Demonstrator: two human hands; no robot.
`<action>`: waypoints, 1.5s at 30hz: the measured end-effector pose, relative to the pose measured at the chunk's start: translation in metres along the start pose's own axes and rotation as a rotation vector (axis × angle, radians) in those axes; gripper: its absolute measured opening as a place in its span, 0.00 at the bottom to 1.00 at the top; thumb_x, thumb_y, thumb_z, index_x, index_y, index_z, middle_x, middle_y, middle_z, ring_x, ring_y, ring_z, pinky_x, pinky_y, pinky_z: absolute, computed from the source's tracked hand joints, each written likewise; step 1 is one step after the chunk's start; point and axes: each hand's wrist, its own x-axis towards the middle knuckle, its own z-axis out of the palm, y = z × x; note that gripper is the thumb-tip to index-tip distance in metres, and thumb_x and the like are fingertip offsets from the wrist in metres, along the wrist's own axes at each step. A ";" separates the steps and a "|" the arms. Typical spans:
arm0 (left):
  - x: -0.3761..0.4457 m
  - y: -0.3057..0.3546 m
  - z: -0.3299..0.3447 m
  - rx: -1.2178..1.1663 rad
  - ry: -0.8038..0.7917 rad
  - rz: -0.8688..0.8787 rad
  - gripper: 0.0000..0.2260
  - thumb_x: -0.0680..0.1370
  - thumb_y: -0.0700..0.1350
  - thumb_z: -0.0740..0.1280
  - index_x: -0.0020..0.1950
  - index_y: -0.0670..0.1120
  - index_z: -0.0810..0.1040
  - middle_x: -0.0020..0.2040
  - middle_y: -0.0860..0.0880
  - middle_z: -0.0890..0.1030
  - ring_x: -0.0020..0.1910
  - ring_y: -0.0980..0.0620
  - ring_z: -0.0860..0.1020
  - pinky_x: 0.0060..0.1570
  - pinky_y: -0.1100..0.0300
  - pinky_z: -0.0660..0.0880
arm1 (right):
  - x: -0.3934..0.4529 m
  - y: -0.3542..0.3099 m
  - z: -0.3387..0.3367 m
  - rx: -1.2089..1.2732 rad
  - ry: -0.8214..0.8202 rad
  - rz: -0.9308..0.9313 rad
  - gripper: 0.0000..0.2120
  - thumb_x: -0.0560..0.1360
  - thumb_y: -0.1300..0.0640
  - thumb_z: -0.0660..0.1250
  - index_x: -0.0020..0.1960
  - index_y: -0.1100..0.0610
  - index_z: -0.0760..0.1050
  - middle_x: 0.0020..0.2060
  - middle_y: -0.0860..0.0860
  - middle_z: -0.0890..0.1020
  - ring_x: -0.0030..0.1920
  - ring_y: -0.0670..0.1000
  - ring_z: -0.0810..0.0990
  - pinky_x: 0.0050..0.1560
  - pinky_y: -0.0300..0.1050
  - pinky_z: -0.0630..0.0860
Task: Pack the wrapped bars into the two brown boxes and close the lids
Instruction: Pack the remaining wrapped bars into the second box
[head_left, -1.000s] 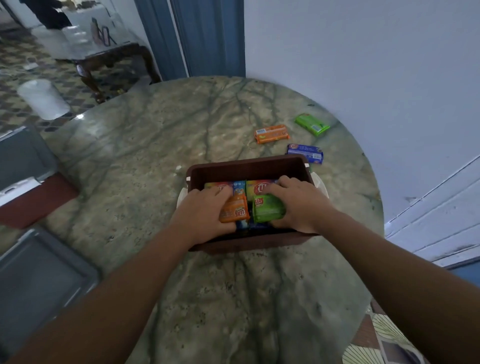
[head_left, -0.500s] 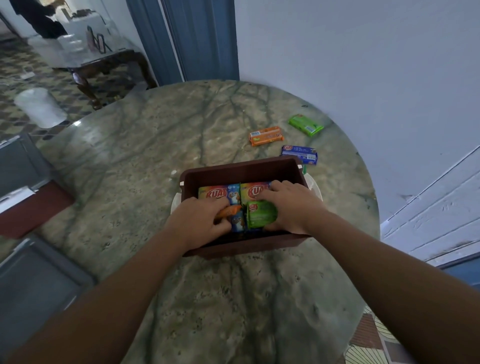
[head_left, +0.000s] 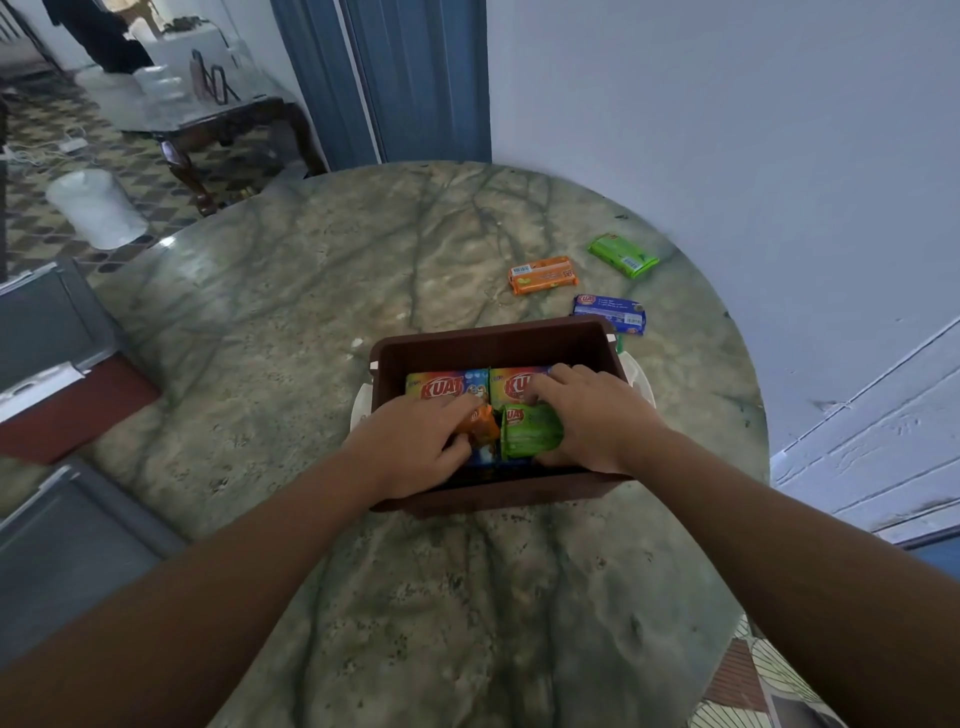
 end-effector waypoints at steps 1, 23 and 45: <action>0.001 -0.002 0.001 0.031 -0.015 0.003 0.22 0.80 0.55 0.58 0.73 0.52 0.70 0.59 0.51 0.82 0.55 0.49 0.79 0.55 0.53 0.74 | 0.000 0.000 0.000 0.001 0.000 -0.001 0.35 0.67 0.33 0.75 0.67 0.43 0.68 0.60 0.46 0.73 0.59 0.51 0.73 0.58 0.49 0.72; 0.004 -0.009 0.011 0.161 0.031 -0.072 0.35 0.70 0.66 0.70 0.72 0.53 0.67 0.64 0.51 0.72 0.63 0.49 0.71 0.62 0.52 0.68 | -0.004 -0.001 -0.002 0.084 0.004 0.006 0.34 0.71 0.30 0.66 0.74 0.42 0.70 0.62 0.47 0.75 0.61 0.52 0.73 0.62 0.51 0.72; 0.005 -0.009 0.007 0.145 -0.014 -0.037 0.32 0.76 0.72 0.62 0.74 0.55 0.70 0.66 0.52 0.72 0.64 0.51 0.70 0.63 0.54 0.69 | 0.003 0.001 0.000 0.122 -0.070 0.007 0.31 0.75 0.33 0.68 0.76 0.38 0.65 0.67 0.46 0.70 0.65 0.52 0.74 0.64 0.53 0.75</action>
